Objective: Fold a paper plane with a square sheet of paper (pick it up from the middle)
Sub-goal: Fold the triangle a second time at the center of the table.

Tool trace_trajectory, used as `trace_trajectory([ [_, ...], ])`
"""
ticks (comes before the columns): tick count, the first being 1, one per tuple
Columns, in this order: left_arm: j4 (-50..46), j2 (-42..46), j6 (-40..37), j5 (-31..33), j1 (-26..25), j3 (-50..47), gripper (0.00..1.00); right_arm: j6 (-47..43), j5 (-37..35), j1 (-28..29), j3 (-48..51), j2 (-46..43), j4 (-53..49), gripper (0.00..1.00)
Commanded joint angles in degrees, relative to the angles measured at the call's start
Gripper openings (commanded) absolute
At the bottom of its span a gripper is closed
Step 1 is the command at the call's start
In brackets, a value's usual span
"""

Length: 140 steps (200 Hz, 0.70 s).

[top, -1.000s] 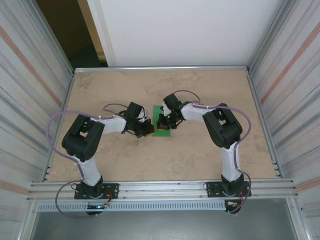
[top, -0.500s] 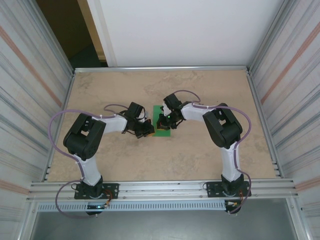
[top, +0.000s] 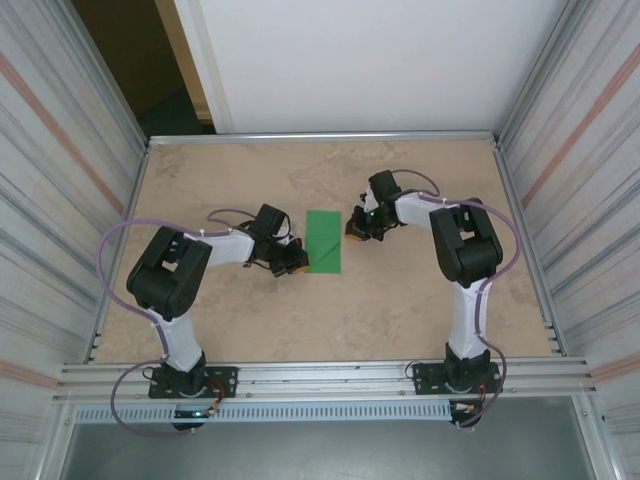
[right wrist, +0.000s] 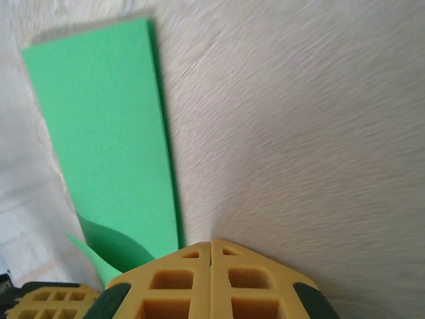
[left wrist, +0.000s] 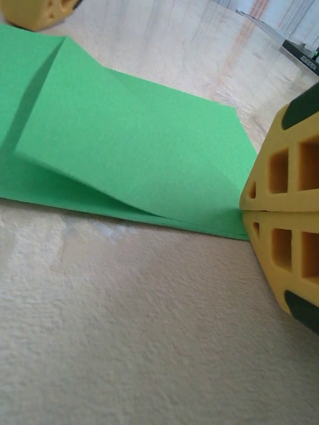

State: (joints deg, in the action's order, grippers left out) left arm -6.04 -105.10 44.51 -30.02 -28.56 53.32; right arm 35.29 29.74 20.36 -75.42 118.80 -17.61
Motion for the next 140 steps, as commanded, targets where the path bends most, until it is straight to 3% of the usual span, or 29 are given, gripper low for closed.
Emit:
trace_trajectory([
  [1, -8.69, -3.64, 0.32, 4.08, 0.26, -1.68, 0.0, -1.86, -4.34, -0.67, 0.6, -1.8, -1.64, 0.01],
  [47, -8.4, -3.02, -0.95, 1.17, -0.15, 3.36, 0.0, -1.67, -6.8, 4.25, 2.64, -9.78, -2.03, 0.02],
  [89, -9.32, -3.87, -1.1, 2.08, -0.11, 3.43, 0.0, 1.3, -5.11, 13.35, 1.69, -5.48, -1.12, 0.01],
  [140, -8.95, -4.23, -0.74, 2.37, -0.18, 2.12, 0.0, 1.42, -3.0, 15.63, -1.18, -0.85, -0.93, 0.0],
])
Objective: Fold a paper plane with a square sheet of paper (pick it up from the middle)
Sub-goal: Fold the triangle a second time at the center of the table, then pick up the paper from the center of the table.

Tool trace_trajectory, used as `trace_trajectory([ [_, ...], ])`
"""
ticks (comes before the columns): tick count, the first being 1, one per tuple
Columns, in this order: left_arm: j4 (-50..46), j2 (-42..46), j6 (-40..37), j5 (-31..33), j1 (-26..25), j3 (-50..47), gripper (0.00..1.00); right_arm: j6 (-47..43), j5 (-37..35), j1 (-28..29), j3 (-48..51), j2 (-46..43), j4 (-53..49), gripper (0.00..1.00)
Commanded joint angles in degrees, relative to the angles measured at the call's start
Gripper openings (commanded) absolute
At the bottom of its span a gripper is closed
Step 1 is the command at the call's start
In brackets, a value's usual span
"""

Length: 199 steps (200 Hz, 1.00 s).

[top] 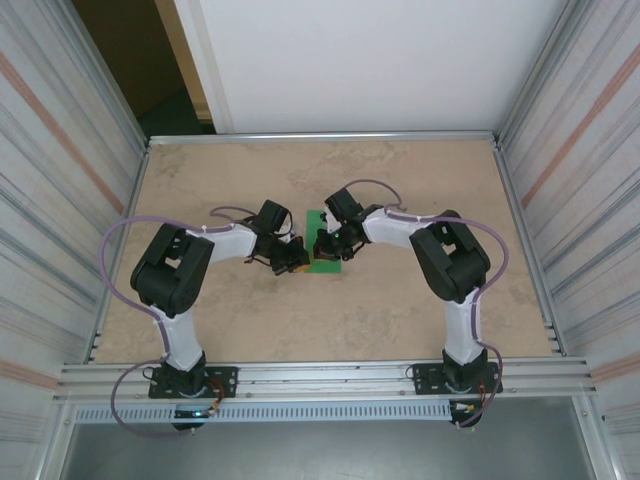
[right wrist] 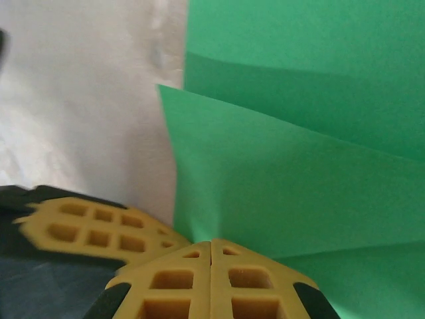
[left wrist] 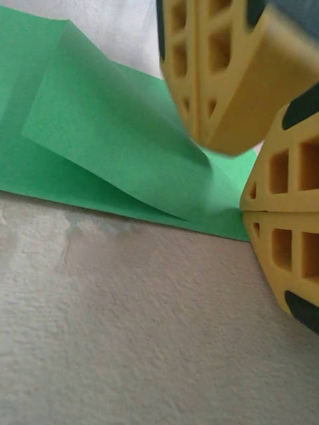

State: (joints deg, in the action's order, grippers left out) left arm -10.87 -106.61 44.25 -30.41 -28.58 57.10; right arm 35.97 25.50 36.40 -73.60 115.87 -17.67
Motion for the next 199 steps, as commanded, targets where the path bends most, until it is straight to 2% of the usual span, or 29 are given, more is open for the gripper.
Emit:
trace_trajectory([
  [1, -4.14, -2.77, -0.48, 2.74, -0.16, -1.65, 0.0, 0.67, 1.28, -0.44, -3.06, 2.12, -0.95, 0.0],
  [47, -5.24, -3.05, -0.17, 3.71, -0.13, -1.83, 0.0, 0.46, 0.59, -1.54, -3.26, 4.34, -1.85, 0.0],
  [85, -6.1, -3.32, 0.34, 4.77, -0.06, -2.87, 0.0, 1.34, -0.78, -8.89, -2.14, 4.3, -1.35, 0.0],
  [119, -5.32, -3.34, 0.55, 4.25, 0.06, -3.27, 0.0, 0.85, 1.07, -16.18, -1.21, 5.19, 0.87, 0.0],
  [156, -4.1, -2.29, -1.13, 0.75, -0.07, 0.29, 0.0, -0.94, 1.67, -17.82, -1.07, 0.16, -0.64, 0.0],
  [176, -1.46, 0.23, -0.77, -1.0, -0.42, 3.38, 0.0, 0.42, 0.1, -16.82, 0.99, -5.59, -1.11, 0.05],
  [199, 2.09, 2.69, 0.18, -1.72, -0.52, 5.35, 0.07, 4.06, -3.05, -14.25, 5.04, -11.34, -0.64, 0.22],
])
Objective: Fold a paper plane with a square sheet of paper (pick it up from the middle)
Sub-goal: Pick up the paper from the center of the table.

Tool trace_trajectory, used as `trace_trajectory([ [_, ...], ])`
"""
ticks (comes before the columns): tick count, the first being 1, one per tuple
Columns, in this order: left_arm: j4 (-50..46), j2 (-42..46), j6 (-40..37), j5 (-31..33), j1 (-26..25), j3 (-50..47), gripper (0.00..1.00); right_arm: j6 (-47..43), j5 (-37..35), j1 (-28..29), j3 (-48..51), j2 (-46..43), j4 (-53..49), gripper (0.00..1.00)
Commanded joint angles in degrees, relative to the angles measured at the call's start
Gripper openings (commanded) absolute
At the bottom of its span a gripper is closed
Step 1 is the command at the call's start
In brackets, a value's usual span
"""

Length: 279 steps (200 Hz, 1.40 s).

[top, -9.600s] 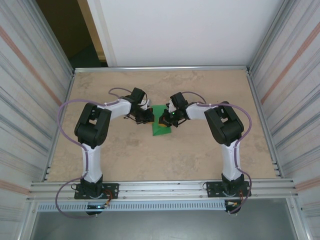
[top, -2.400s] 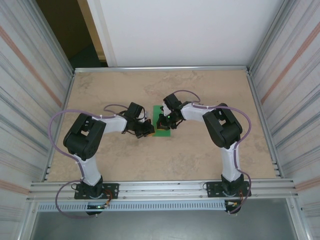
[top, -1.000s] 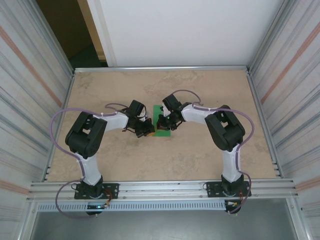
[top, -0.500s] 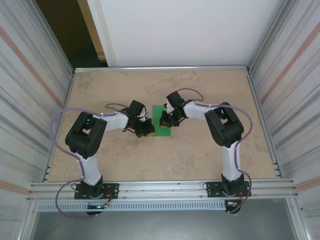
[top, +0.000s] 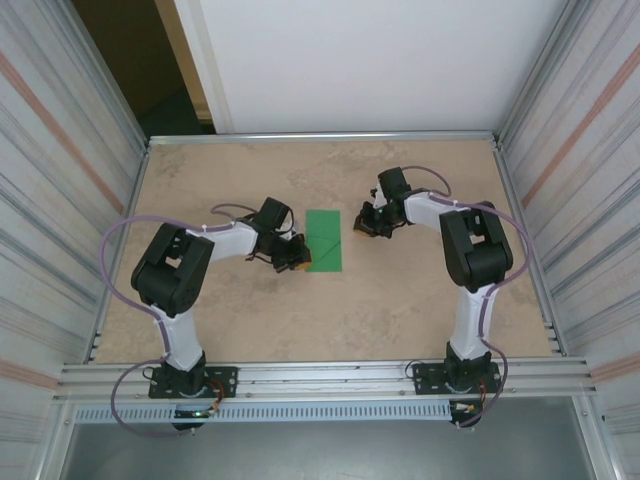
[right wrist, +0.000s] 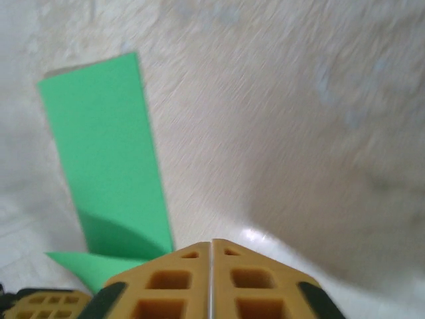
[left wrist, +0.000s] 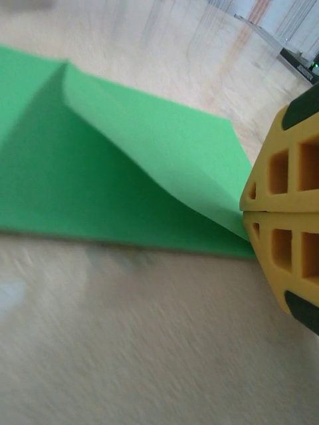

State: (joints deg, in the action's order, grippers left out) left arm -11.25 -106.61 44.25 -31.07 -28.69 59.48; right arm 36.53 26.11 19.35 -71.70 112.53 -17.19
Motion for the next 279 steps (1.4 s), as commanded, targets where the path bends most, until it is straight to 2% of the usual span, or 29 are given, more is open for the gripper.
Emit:
trace_trajectory([
  [1, 2.59, 2.75, 0.16, -0.99, -0.41, 3.08, 0.08, 3.65, -3.72, 2.89, 3.36, -8.19, -1.02, 0.23],
  [25, 4.27, 2.14, -0.23, 0.41, -0.31, 4.11, 0.12, 8.53, -5.18, 6.56, 6.78, -11.52, 1.35, 0.36],
  [48, 5.74, -0.16, -0.61, 1.06, -0.05, 4.68, 0.11, 12.78, -6.39, 8.63, 9.0, -12.65, 4.9, 0.43],
  [62, 6.68, -1.2, -0.95, 1.7, 0.55, 4.74, 0.11, 14.23, -6.06, 8.95, 9.24, -11.9, 6.29, 0.44],
  [115, 4.99, -4.65, -3.65, 3.15, 2.26, 5.22, 0.12, 16.16, -3.51, 9.3, 7.52, -6.65, 7.33, 0.42],
  [139, 8.56, -5.39, -1.82, 2.44, 2.81, 2.8, 0.11, 17.83, -1.82, 8.68, 7.1, -4.38, 8.31, 0.39],
  [205, 8.25, -6.54, 1.36, 3.9, 3.64, -0.23, 0.11, 20.74, -3.43, 7.6, 5.94, -3.12, 8.37, 0.32],
  [279, 10.19, -6.18, 3.72, 4.66, 3.95, -2.65, 0.1, 22.35, -0.58, 8.31, 4.79, -0.48, 10.6, 0.28],
])
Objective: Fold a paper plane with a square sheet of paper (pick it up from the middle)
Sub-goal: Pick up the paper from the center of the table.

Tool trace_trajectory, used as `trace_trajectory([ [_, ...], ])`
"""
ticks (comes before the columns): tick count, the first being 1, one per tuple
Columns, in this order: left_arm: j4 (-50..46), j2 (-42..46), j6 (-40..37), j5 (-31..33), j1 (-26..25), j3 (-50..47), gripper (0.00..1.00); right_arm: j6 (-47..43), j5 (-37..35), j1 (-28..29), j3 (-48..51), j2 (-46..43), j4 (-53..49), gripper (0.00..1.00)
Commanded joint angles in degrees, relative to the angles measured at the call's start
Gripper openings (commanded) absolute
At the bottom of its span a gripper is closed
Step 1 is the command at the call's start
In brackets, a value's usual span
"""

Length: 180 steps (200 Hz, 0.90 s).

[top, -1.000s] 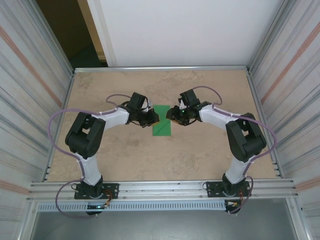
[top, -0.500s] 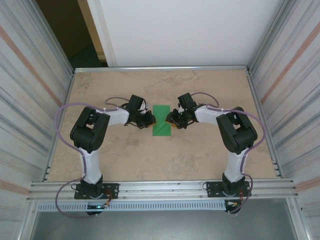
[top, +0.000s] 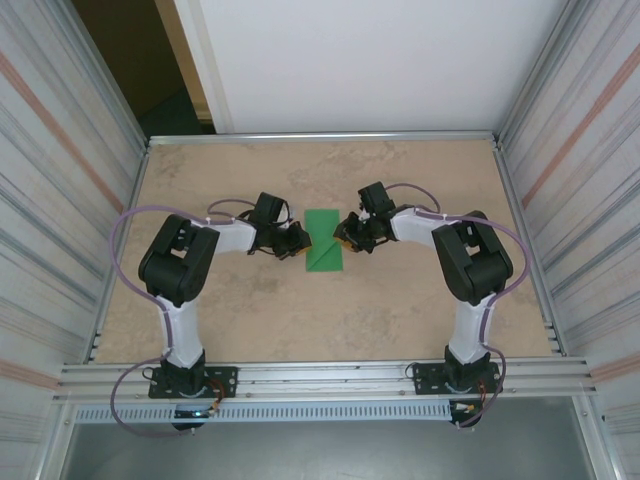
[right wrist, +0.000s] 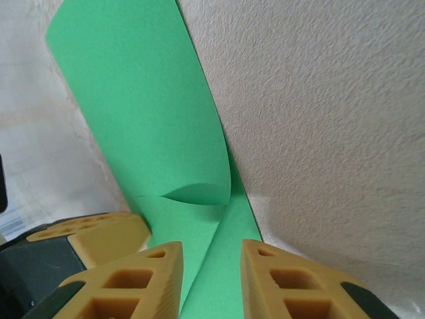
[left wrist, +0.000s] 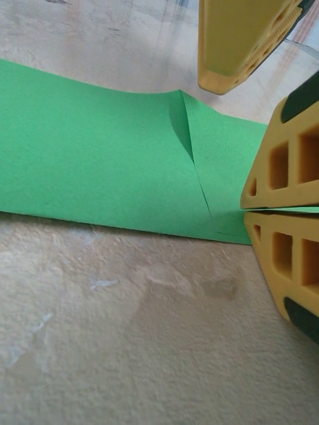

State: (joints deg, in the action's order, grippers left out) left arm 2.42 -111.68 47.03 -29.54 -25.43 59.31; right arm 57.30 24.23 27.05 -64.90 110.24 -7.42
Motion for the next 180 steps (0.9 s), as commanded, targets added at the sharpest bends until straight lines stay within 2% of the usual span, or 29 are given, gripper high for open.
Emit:
trace_trajectory([
  [1, -3.47, -1.1, 0.87, 3.15, 0.71, -2.5, 0.1, 1.59, 1.32, 0.63, -2.04, 1.82, 0.87, 0.28],
  [80, -2.25, -1.1, 1.63, 2.25, 1.0, -3.32, 0.1, 2.27, 2.78, 2.32, -3.15, 3.9, 2.31, 0.25],
  [180, -3.37, 0.47, 0.5, 2.06, 1.07, -2.63, 0.11, 2.75, 2.89, 3.79, 0.82, 2.51, 9.21, 0.21],
])
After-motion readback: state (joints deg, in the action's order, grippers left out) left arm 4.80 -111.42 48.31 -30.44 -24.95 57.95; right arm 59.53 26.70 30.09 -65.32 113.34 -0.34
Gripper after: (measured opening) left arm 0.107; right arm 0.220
